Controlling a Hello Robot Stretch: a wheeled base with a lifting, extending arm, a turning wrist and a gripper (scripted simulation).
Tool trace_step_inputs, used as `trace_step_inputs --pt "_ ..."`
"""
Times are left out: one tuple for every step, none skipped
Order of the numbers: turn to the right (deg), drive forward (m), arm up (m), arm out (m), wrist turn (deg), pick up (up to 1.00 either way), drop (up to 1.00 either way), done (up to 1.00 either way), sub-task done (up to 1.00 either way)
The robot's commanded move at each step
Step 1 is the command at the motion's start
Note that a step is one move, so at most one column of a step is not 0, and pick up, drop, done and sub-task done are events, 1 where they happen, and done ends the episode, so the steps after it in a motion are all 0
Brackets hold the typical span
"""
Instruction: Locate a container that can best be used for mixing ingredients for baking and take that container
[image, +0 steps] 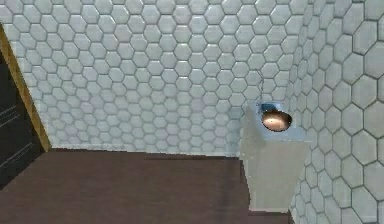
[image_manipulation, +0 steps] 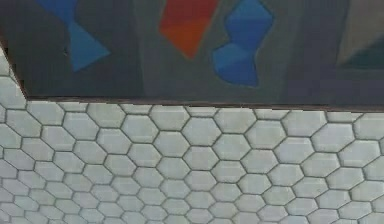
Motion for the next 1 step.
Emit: trace_step_inputs --pt "0.0 0.4 0.0 0.0 0.0 0.0 0.0 0.0 0.0"
